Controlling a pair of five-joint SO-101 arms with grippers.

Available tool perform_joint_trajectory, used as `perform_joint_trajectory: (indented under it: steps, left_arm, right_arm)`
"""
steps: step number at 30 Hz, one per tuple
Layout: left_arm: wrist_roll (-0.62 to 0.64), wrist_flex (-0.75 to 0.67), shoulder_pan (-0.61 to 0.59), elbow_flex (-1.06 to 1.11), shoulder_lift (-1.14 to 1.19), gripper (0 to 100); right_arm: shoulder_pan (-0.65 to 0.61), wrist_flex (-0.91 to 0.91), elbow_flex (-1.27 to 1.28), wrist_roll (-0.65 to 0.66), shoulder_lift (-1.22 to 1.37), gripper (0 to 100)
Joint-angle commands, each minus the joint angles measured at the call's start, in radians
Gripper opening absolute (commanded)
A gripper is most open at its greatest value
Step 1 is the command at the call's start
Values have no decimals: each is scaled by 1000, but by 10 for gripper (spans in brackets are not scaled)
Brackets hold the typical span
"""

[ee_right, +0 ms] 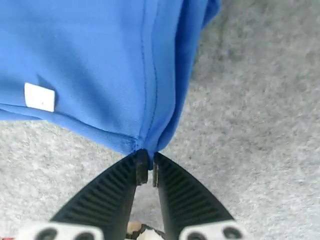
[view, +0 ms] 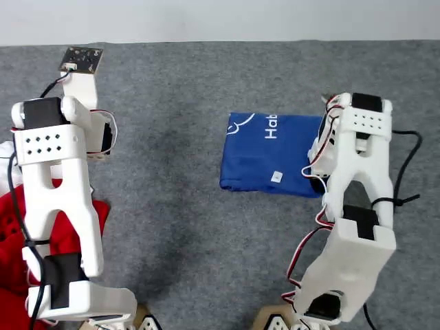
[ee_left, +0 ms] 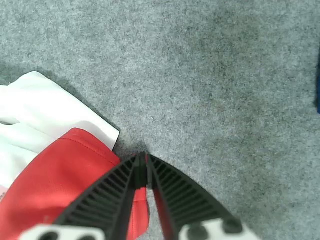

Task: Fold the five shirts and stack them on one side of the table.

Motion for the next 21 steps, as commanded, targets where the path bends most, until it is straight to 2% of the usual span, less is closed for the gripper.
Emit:
perform_joint_trajectory:
  steps: [1,10,16,21]
  left_arm:
    - [5,23,0,-7,-46,6]
    - [5,23,0,-7,-46,6]
    - [5,23,0,-7,-46,6]
    - [5,23,0,-7,-46,6]
  right_arm:
    - [13,10,20,15,-59,10]
    - [28,-24,61,15,-65,24]
    - [44,33,-81,14,-70,214]
    - [-8,-65,-261,14,-61,148]
